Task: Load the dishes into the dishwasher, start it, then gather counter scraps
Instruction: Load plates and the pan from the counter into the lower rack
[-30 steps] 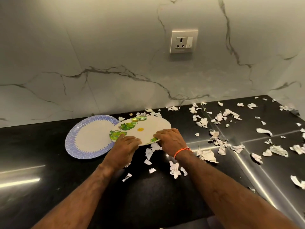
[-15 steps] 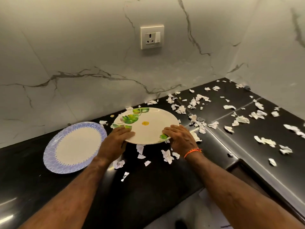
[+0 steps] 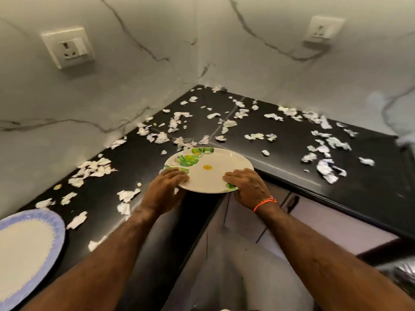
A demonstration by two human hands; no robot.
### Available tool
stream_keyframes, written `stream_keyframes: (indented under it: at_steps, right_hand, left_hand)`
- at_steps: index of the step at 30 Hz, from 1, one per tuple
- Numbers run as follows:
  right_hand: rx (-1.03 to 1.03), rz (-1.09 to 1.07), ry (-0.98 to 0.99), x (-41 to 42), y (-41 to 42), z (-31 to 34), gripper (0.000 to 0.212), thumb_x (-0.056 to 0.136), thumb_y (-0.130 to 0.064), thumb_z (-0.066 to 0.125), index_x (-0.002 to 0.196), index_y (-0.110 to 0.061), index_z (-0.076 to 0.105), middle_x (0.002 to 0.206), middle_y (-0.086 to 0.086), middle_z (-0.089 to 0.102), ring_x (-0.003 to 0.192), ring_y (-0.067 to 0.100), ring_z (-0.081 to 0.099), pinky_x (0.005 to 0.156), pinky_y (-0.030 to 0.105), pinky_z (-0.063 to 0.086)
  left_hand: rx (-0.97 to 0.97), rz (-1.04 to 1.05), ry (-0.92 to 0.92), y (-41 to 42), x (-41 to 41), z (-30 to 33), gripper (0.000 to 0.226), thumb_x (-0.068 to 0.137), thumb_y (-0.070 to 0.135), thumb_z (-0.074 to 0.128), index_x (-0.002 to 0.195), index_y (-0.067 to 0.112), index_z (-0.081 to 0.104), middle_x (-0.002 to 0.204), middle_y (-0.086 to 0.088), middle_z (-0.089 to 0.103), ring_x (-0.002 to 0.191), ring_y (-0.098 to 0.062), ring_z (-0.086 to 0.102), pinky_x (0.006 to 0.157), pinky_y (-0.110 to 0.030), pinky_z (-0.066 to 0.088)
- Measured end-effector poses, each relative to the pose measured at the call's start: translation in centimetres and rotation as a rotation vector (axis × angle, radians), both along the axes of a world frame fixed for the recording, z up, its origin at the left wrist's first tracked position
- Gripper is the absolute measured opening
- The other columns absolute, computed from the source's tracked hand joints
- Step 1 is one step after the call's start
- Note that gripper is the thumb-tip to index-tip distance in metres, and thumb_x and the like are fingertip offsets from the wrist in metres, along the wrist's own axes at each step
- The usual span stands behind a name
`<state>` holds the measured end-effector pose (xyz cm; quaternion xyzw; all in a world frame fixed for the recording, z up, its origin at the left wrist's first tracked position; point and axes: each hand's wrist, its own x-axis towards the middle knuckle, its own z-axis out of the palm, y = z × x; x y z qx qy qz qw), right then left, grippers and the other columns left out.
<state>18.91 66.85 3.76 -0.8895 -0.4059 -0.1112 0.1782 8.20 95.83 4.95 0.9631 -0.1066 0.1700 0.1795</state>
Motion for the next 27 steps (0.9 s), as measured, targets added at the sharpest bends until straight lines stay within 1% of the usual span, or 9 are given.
stream_keyframes:
  at_steps: [5, 8, 11, 14, 16, 18, 20, 23, 27]
  right_hand:
    - [0.047, -0.194, 0.000, -2.1, -8.5, 1.1, 0.035, 0.072, -0.018, 0.070, 0.106, -0.018, 0.077, 0.107, 0.004, 0.076, 0.096, 0.028, 0.072, 0.085, 0.042, 0.058]
    - [0.047, -0.333, 0.037, -4.5, -13.9, 1.8, 0.027, 0.072, -0.027, 0.071, 0.098, -0.022, 0.076, 0.103, 0.002, 0.076, 0.089, 0.028, 0.071, 0.077, 0.038, 0.059]
    - [0.066, -0.456, 0.101, -8.1, -19.0, 2.2, 0.030, 0.073, -0.037, 0.065, 0.099, -0.025, 0.075, 0.104, -0.001, 0.074, 0.086, 0.025, 0.070, 0.070, 0.036, 0.059]
    - [0.043, -0.526, 0.174, -12.3, -24.1, 2.0, 0.037, 0.076, -0.047, 0.056, 0.100, -0.026, 0.074, 0.094, -0.001, 0.072, 0.077, 0.024, 0.067, 0.065, 0.038, 0.057]
    - [0.008, -0.575, 0.249, -15.2, -27.2, 1.8, 0.032, 0.078, -0.044, 0.058, 0.100, -0.027, 0.073, 0.091, -0.001, 0.072, 0.077, 0.025, 0.066, 0.067, 0.039, 0.057]
    - [-0.093, -0.604, 0.307, -17.6, -29.9, 1.0, 0.029, 0.084, -0.040, 0.059, 0.105, -0.026, 0.072, 0.097, 0.000, 0.073, 0.086, 0.026, 0.067, 0.074, 0.037, 0.056]
    - [-0.183, -0.658, 0.354, -20.1, -32.7, -0.2, 0.027, 0.089, -0.037, 0.056, 0.108, -0.025, 0.071, 0.103, 0.001, 0.072, 0.095, 0.027, 0.067, 0.077, 0.035, 0.052]
    - [-0.173, -0.783, 0.398, -24.1, -36.6, -2.5, 0.028, 0.094, -0.034, 0.056, 0.116, -0.026, 0.070, 0.111, 0.005, 0.072, 0.102, 0.031, 0.066, 0.082, 0.038, 0.050]
    - [-0.064, -0.962, 0.446, -28.8, -41.4, -5.0, 0.031, 0.096, -0.036, 0.054, 0.123, -0.029, 0.068, 0.121, 0.003, 0.070, 0.108, 0.031, 0.065, 0.087, 0.041, 0.051]
  left_hand:
    - [0.021, -0.173, -0.025, -6.9, 3.4, 1.1, 0.027, 0.087, 0.033, 0.074, 0.108, 0.017, 0.074, 0.115, -0.005, 0.073, 0.107, -0.027, 0.066, 0.091, -0.041, 0.057]
    - [0.016, -0.219, -0.074, -12.3, 4.0, 1.3, 0.030, 0.087, 0.041, 0.065, 0.102, 0.015, 0.071, 0.107, -0.006, 0.074, 0.101, -0.030, 0.068, 0.081, -0.038, 0.058]
    - [0.027, -0.260, -0.106, -17.8, 3.5, 1.2, 0.040, 0.089, 0.049, 0.060, 0.105, 0.014, 0.069, 0.107, -0.005, 0.072, 0.100, -0.029, 0.067, 0.076, -0.037, 0.057]
    - [0.074, -0.368, -0.135, -23.2, 2.5, 1.3, 0.044, 0.090, 0.057, 0.058, 0.104, 0.016, 0.068, 0.102, -0.001, 0.072, 0.092, -0.024, 0.067, 0.066, -0.036, 0.056]
    - [0.102, -0.446, -0.115, -26.8, 2.0, 1.0, 0.043, 0.090, 0.059, 0.060, 0.102, 0.018, 0.066, 0.098, 0.001, 0.070, 0.088, -0.024, 0.066, 0.064, -0.036, 0.056]
    - [0.137, -0.532, -0.082, -30.3, 1.7, 0.1, 0.040, 0.090, 0.059, 0.061, 0.098, 0.020, 0.064, 0.094, 0.001, 0.068, 0.084, -0.024, 0.065, 0.062, -0.037, 0.055]
    - [0.176, -0.639, -0.034, -34.3, 1.4, -1.0, 0.040, 0.090, 0.059, 0.059, 0.095, 0.020, 0.065, 0.089, 0.000, 0.066, 0.079, -0.025, 0.064, 0.061, -0.036, 0.054]
    - [0.212, -0.799, 0.041, -40.0, 1.0, -2.1, 0.041, 0.090, 0.055, 0.058, 0.097, 0.016, 0.070, 0.090, -0.005, 0.071, 0.077, -0.029, 0.066, 0.064, -0.037, 0.057]
    - [0.262, -0.970, 0.124, -47.5, 0.6, -2.4, 0.038, 0.091, 0.048, 0.060, 0.106, 0.017, 0.075, 0.106, -0.007, 0.075, 0.094, -0.030, 0.070, 0.083, -0.043, 0.060]
